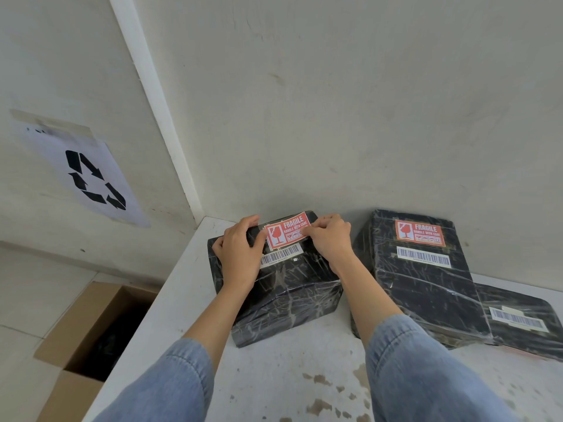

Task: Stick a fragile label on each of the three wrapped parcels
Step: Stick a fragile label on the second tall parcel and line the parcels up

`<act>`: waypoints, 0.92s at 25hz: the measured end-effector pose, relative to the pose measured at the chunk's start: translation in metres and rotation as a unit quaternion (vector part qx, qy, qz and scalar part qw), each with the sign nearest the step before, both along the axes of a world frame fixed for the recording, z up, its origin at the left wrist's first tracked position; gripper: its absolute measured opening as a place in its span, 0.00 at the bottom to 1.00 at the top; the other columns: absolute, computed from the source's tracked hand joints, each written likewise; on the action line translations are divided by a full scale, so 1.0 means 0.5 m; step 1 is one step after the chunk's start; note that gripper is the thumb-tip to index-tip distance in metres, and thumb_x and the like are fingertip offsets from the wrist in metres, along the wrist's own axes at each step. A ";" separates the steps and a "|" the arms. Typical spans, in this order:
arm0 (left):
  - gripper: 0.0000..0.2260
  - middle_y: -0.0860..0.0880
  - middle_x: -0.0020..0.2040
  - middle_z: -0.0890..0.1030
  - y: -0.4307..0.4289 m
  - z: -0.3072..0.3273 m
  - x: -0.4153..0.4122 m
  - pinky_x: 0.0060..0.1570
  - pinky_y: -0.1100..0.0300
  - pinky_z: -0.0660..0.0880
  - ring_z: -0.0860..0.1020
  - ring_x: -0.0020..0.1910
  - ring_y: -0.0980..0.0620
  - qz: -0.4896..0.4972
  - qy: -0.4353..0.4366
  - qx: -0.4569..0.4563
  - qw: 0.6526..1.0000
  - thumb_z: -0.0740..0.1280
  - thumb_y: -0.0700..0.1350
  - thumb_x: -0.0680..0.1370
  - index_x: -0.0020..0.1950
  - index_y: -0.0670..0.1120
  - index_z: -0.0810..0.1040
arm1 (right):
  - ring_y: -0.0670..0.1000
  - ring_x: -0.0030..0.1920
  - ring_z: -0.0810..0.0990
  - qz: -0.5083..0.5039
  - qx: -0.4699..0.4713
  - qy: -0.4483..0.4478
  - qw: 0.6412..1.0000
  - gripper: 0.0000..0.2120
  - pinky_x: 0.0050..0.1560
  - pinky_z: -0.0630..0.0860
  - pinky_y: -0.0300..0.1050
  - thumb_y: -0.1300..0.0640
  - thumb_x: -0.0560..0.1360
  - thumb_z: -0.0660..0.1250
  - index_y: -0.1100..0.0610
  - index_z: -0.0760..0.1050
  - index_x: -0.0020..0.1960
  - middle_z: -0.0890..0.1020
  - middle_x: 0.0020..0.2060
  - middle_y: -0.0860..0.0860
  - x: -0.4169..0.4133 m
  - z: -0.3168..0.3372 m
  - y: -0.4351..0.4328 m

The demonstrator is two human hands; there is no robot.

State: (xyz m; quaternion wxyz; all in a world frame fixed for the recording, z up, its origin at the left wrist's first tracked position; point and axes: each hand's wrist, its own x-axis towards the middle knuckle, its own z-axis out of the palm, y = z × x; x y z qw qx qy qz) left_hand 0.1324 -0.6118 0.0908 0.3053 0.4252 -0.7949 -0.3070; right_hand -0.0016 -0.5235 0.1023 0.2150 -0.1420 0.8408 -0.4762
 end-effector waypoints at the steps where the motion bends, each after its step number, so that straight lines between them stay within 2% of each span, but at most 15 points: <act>1: 0.15 0.52 0.58 0.80 0.001 0.001 0.001 0.50 0.65 0.49 0.72 0.61 0.52 -0.009 -0.006 -0.007 1.000 0.66 0.50 0.76 0.62 0.52 0.75 | 0.53 0.61 0.69 0.003 0.004 0.010 1.000 0.09 0.64 0.70 0.55 0.57 0.71 0.71 0.63 0.80 0.45 0.68 0.40 0.41 0.002 0.002 0.001; 3: 0.16 0.52 0.60 0.79 0.000 0.000 0.004 0.52 0.64 0.49 0.71 0.62 0.52 -0.032 -0.026 -0.023 0.999 0.65 0.52 0.76 0.63 0.55 0.75 | 0.52 0.62 0.67 0.010 0.007 0.020 1.000 0.09 0.64 0.68 0.54 0.57 0.72 0.71 0.63 0.80 0.45 0.70 0.43 0.44 0.007 0.006 0.004; 6: 0.18 0.50 0.67 0.74 -0.002 -0.008 0.011 0.60 0.55 0.53 0.67 0.68 0.51 -0.073 -0.099 -0.065 0.990 0.63 0.56 0.76 0.66 0.58 0.72 | 0.52 0.61 0.65 0.006 0.008 0.026 1.000 0.08 0.64 0.68 0.55 0.57 0.72 0.70 0.62 0.79 0.45 0.71 0.48 0.47 0.011 0.009 0.005; 10: 0.23 0.47 0.74 0.64 0.004 -0.018 0.013 0.66 0.47 0.54 0.60 0.73 0.46 -0.094 -0.190 -0.126 0.969 0.58 0.59 0.77 0.71 0.58 0.64 | 0.52 0.61 0.67 -0.002 0.013 0.031 0.999 0.06 0.65 0.68 0.56 0.57 0.72 0.70 0.59 0.77 0.43 0.71 0.47 0.47 0.016 0.013 0.004; 15: 0.23 0.49 0.76 0.60 0.000 -0.022 0.010 0.67 0.47 0.55 0.58 0.74 0.47 -0.095 -0.232 -0.139 0.958 0.55 0.60 0.78 0.73 0.58 0.60 | 0.52 0.60 0.68 0.002 0.028 0.045 0.999 0.06 0.64 0.69 0.57 0.57 0.72 0.70 0.56 0.74 0.38 0.68 0.41 0.43 0.022 0.018 0.006; 19: 0.24 0.50 0.76 0.59 -0.003 -0.021 0.013 0.68 0.48 0.54 0.56 0.75 0.48 -0.105 -0.242 -0.140 0.954 0.54 0.60 0.78 0.74 0.58 0.58 | 0.53 0.59 0.69 0.004 0.040 0.076 0.996 0.12 0.63 0.69 0.57 0.57 0.72 0.70 0.52 0.70 0.33 0.70 0.46 0.46 0.028 0.022 0.007; 23: 0.25 0.51 0.77 0.59 -0.009 -0.016 0.017 0.69 0.49 0.52 0.56 0.75 0.50 -0.115 -0.232 -0.116 0.959 0.55 0.60 0.78 0.74 0.56 0.57 | 0.53 0.59 0.67 0.007 0.047 0.103 0.994 0.09 0.62 0.69 0.55 0.57 0.72 0.70 0.57 0.75 0.35 0.75 0.52 0.51 0.028 0.018 0.007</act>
